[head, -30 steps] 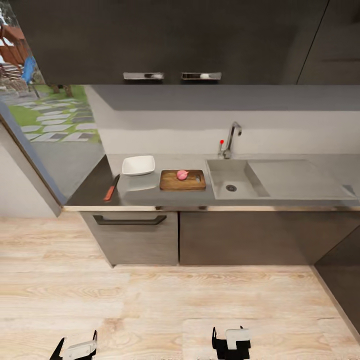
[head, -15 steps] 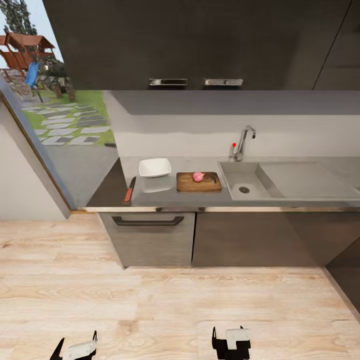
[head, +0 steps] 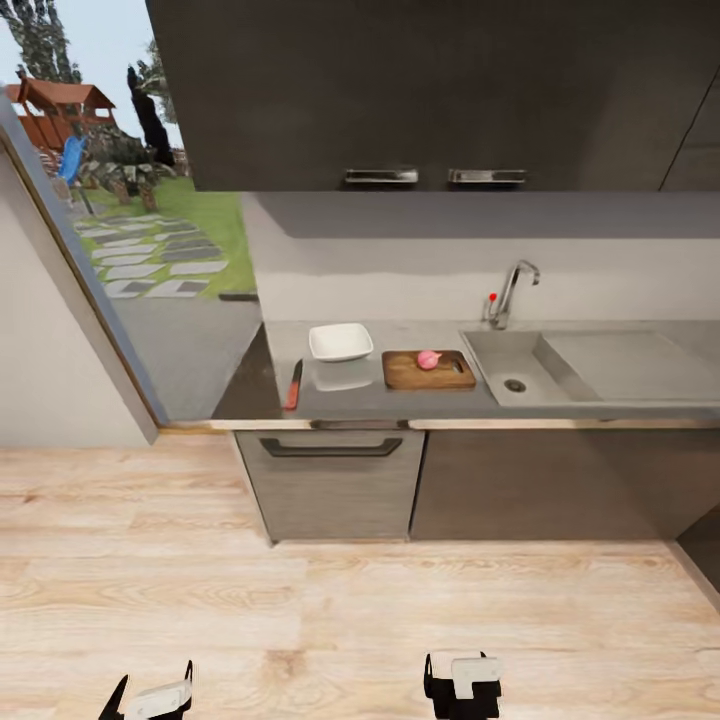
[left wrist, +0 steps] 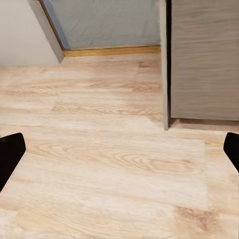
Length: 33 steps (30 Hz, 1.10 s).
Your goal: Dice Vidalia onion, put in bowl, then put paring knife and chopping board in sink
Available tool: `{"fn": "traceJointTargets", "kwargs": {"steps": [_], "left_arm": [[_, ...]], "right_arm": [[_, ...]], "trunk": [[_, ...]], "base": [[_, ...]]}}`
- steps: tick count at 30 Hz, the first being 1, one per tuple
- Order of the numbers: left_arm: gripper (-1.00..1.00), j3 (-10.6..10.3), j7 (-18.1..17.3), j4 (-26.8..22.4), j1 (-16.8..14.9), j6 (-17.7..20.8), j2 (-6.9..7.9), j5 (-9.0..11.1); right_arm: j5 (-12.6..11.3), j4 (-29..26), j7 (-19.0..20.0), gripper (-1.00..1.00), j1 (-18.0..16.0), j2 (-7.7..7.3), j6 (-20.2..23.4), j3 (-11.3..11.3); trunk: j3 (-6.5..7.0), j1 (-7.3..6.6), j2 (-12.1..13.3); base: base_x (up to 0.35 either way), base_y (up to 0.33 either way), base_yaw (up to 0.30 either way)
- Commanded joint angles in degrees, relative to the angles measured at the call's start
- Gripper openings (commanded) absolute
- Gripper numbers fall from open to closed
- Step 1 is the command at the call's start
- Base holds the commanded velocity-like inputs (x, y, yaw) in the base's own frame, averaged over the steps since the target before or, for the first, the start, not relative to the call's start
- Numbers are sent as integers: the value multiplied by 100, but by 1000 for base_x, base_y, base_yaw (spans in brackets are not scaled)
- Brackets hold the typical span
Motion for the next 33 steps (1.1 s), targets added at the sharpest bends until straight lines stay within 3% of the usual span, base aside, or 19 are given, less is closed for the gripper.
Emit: {"fn": "traceJointTargets", "kwargs": {"steps": [1, 12, 18, 29, 33], "left_arm": [[100, 46, 12, 21, -10, -26, 2, -53], [100, 47, 12, 20, -10, 19, -3, -53], [100, 67, 12, 12, -10, 329, -90, -40], [100, 66, 10, 20, -10, 425, -103, -36], [100, 65, 5, 18, -10, 565, -108, -36]], "right_arm": [[-24, 8, -36, 100, -6, 2, -12, 48], [-22, 8, -36, 100, -6, 2, -12, 48], [-20, 8, -46, 100, -6, 2, -15, 48], [-18, 8, -53, 100, -6, 2, -12, 45], [-13, 8, -49, 100, -6, 2, -12, 48]], "trunk": [[-2, 4, -11], [94, 4, -11], [136, 4, -11], [143, 4, -11], [71, 92, -172]], "base": [[0, 302, 0], [73, 258, 0], [21, 37, 0], [1, 2, 0], [0, 0, 0]]}}
